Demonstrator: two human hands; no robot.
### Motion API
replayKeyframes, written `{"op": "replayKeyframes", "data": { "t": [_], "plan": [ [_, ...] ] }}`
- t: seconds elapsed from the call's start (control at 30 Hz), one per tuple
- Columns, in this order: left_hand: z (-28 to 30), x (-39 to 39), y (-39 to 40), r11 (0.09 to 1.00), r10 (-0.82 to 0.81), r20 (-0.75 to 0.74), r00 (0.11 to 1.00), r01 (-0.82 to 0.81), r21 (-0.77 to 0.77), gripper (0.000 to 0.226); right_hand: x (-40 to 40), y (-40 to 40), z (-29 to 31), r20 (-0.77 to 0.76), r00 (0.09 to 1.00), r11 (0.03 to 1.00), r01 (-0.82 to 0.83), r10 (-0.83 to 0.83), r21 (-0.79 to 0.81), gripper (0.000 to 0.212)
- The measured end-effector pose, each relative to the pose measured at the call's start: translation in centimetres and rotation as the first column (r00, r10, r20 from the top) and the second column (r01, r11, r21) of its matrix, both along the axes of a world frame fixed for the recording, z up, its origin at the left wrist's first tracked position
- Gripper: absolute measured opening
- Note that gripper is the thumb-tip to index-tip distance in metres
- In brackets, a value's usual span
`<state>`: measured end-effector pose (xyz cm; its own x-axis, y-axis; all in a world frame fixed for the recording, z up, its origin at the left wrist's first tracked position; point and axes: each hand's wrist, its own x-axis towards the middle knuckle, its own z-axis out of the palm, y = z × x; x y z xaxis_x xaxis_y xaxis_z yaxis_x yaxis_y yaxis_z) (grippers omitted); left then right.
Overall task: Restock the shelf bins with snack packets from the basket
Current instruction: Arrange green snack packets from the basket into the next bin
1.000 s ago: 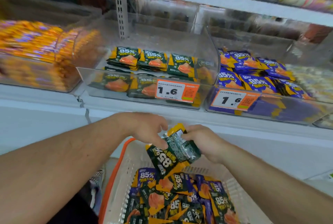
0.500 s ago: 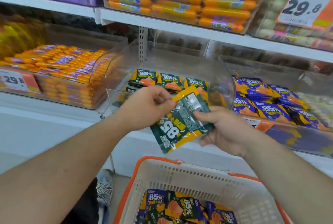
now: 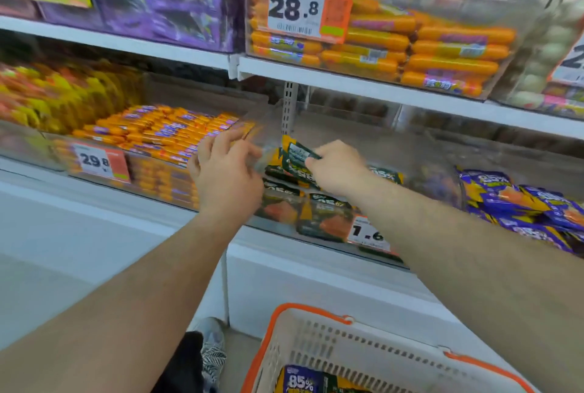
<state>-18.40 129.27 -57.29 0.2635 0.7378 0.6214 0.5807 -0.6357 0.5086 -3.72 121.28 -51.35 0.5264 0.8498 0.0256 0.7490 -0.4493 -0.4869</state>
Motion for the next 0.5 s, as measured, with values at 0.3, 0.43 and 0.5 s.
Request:
{"op": "replayKeyframes", "data": {
  "t": [0.3,0.43,0.5],
  "plan": [
    [0.7,-1.4,0.7,0.998,0.001,0.041,0.999,0.002,-0.070,0.034,-2.5,3.7,-2.7,-0.262,0.963,0.959,-0.136,0.068,-0.248,0.024],
    [0.9,-1.6,0.7,0.997,-0.029,0.044,0.999,0.032,-0.072,0.032,-2.9,2.9,-1.9,-0.243,0.967,0.951,-0.144,0.076,-0.274,0.056],
    [0.7,-1.5,0.7,0.997,-0.033,0.034,0.999,0.035,-0.071,0.031,-3.3,2.5,-1.5,-0.288,0.954,0.953,-0.160,0.083,-0.258,0.054]
  ]
}}
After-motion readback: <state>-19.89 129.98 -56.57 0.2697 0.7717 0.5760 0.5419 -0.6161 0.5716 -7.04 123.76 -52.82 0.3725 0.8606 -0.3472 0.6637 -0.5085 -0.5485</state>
